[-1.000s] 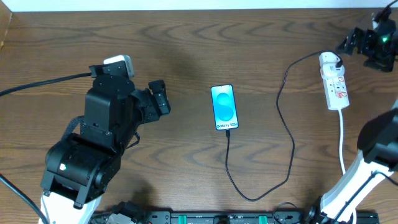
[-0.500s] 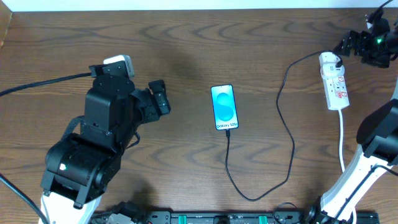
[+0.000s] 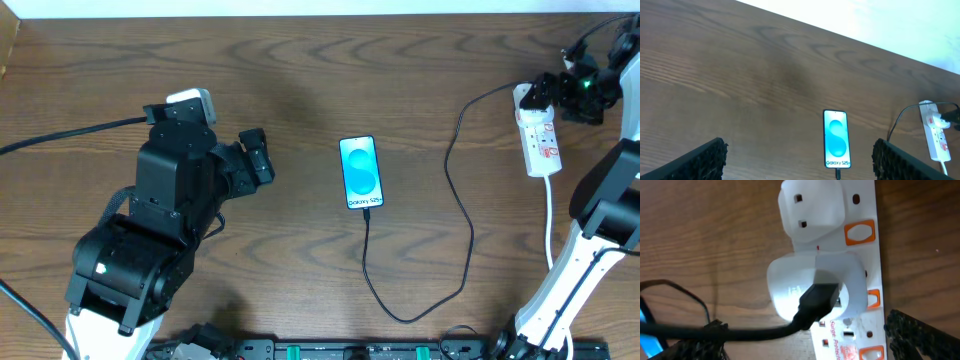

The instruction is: Plug charger to phone and switch on socket

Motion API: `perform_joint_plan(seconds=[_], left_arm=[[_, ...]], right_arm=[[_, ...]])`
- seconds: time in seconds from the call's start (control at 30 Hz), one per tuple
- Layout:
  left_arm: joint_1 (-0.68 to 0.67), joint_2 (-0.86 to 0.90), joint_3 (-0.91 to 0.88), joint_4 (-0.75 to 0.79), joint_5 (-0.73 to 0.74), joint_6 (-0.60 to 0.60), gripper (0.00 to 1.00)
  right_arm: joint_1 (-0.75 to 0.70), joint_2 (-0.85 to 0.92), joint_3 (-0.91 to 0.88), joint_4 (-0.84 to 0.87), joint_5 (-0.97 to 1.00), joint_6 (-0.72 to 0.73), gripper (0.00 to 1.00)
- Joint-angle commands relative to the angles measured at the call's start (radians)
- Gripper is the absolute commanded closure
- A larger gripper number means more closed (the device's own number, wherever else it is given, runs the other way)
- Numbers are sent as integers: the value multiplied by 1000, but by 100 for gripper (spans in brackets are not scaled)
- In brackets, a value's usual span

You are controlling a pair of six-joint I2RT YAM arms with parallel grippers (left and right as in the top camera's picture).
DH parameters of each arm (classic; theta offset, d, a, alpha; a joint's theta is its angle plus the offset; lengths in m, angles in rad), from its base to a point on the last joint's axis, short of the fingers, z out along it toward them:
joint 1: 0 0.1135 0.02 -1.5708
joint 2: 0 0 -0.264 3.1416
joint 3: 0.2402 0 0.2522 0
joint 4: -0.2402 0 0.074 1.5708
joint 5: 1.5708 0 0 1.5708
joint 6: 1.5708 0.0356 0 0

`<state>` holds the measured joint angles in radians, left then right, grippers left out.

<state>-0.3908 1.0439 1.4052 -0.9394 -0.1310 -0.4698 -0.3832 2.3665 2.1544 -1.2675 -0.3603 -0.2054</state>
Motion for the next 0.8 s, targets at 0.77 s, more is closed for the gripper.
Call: perform_joint_plan(seconds=[0.77], left_arm=[[1,1,8,-2,-12,13,7]], right_arm=[[5,8,-217,109,-182,-69,2]])
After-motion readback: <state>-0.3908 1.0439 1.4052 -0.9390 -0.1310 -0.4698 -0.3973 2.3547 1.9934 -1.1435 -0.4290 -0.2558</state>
